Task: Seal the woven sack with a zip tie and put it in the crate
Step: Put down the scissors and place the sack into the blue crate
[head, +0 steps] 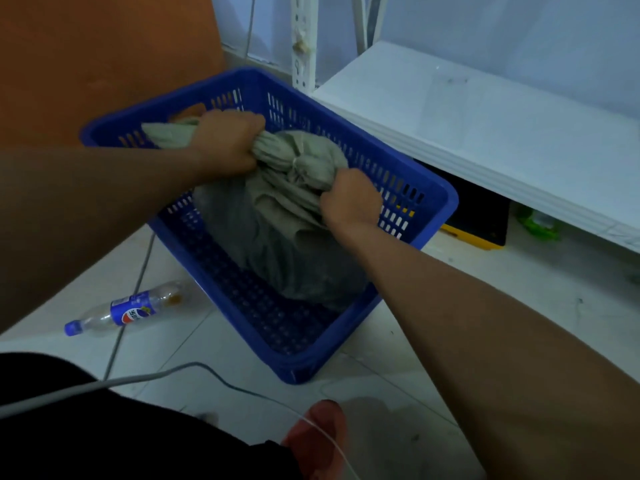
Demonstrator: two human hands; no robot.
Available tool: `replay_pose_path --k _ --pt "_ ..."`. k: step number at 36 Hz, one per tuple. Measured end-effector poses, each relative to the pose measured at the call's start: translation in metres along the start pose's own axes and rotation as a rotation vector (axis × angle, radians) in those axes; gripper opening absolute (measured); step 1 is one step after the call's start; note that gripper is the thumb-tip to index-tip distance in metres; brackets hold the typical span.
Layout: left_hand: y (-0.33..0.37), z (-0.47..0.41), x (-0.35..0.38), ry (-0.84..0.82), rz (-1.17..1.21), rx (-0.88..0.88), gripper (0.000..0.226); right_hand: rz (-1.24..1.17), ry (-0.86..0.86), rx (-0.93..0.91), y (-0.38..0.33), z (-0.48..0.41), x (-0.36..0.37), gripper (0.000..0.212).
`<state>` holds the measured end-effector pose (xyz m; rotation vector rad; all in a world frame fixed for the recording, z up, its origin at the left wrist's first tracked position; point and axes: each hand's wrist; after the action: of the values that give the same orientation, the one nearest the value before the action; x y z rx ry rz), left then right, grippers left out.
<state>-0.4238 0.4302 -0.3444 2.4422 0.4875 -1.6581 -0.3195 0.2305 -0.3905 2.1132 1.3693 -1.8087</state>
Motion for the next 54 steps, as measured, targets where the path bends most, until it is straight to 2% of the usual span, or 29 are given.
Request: replay_pose_path --k 2,4,5,6,8,10,11,13,15,17,19,21,22,24,26,28,31,33,36,38,40,42,45,49,50,52,53,54 --pt "0.002 -0.002 -0.004 0.020 0.018 -0.038 0.027 0.012 0.064 -0.018 -0.002 -0.005 -0.004 0.016" --pt "0.005 0.001 0.007 -0.108 0.056 -0.145 0.034 0.024 -0.038 0.004 0.005 -0.008 -0.005 0.016" --pt "0.008 0.004 0.016 -0.238 0.086 -0.206 0.049 0.045 -0.176 0.036 0.009 -0.006 -0.004 0.016" --pt "0.011 0.008 0.028 -0.381 0.113 -0.251 0.073 0.084 -0.334 0.064 0.012 -0.003 -0.003 0.019" --pt "0.018 0.017 0.048 -0.601 0.147 -0.292 0.115 0.157 -0.560 0.120 0.015 0.003 -0.002 0.034" --pt "0.021 0.021 0.063 -0.723 0.096 -0.246 0.126 0.189 -0.636 0.140 0.014 0.006 -0.003 0.042" --pt "0.021 0.021 0.067 -0.760 0.054 -0.195 0.122 0.208 -0.656 0.133 0.013 0.005 -0.002 0.043" --pt "0.022 0.017 0.062 -0.803 0.014 -0.132 0.090 0.241 -0.698 0.142 0.010 0.005 -0.003 0.046" --pt "0.025 0.010 0.047 -0.769 0.051 -0.118 0.053 0.222 -0.721 0.176 0.010 0.006 -0.003 0.055" --pt "0.028 0.004 0.035 -0.724 0.102 -0.120 0.033 0.163 -0.745 0.219 0.015 0.009 -0.004 0.063" --pt "0.028 0.002 0.030 -0.759 0.140 -0.155 0.025 0.090 -0.770 0.218 0.017 0.016 -0.006 0.070" --pt "0.029 0.004 0.027 -0.925 0.035 -0.147 0.024 -0.003 -0.828 0.169 0.011 0.029 -0.006 0.068" --pt "0.030 0.006 0.026 -1.048 -0.110 -0.116 0.021 -0.030 -0.880 0.130 0.004 0.038 -0.004 0.064" --pt "0.033 0.010 0.027 -1.262 -0.443 0.017 0.038 -0.047 -0.980 0.055 -0.008 0.055 0.003 0.061" --pt "0.040 0.020 0.023 -1.359 -0.592 0.078 0.050 -0.039 -1.023 0.022 -0.014 0.062 0.009 0.060" --pt "0.041 0.027 0.024 -1.266 -0.506 0.023 0.049 -0.021 -1.052 0.033 -0.014 0.060 0.010 0.056" --pt "0.034 0.029 0.022 -1.106 -0.216 -0.219 0.054 0.017 -1.025 0.088 -0.008 0.052 0.003 0.056" --pt "0.026 0.027 0.023 -1.172 -0.033 -0.369 0.063 0.047 -1.070 0.127 0.002 0.050 0.002 0.063" --pt "0.033 0.034 0.023 -1.264 0.192 -0.626 0.047 0.102 -1.230 0.215 0.007 0.052 0.005 0.070" --pt "0.038 0.042 0.029 -1.321 0.368 -0.762 0.037 0.064 -1.266 0.291 0.008 0.053 0.011 0.071" --pt "0.040 0.048 0.035 -1.311 0.520 -0.868 0.030 -0.065 -1.246 0.391 0.008 0.052 0.021 0.069" --pt "0.037 0.048 0.040 -1.211 0.685 -0.942 0.031 -0.224 -1.169 0.475 0.010 0.049 0.030 0.066" --pt "0.031 0.039 0.030 -0.994 0.814 -0.946 0.022 -0.457 -0.950 0.567 0.011 0.043 0.033 0.050" --pt "0.022 0.020 0.018 -0.808 0.983 -0.831 0.033 -0.773 -0.576 0.472 0.008 0.035 0.020 0.040" --pt "0.021 0.017 0.018 -0.765 1.021 -0.817 0.034 -0.767 -0.509 0.427 0.007 0.033 0.017 0.039" --pt "0.022 0.016 0.026 -0.656 1.012 -0.775 0.025 -0.609 -0.412 0.309 0.008 0.031 0.018 0.035" --pt "0.023 0.017 0.032 -0.626 0.933 -0.710 0.018 -0.477 -0.416 0.216 0.011 0.029 0.020 0.030" --pt "0.022 0.021 0.043 -0.658 0.764 -0.607 0.013 -0.293 -0.499 0.112 0.014 0.029 0.022 0.029"
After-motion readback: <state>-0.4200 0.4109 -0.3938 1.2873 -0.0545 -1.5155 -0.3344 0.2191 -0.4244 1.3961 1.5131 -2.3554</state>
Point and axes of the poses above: each hand's wrist, its own z-axis away from the middle knuckle, its own x-axis out of the palm, y = z × x, and after that the axes turned 11 degrees about y, right-handed
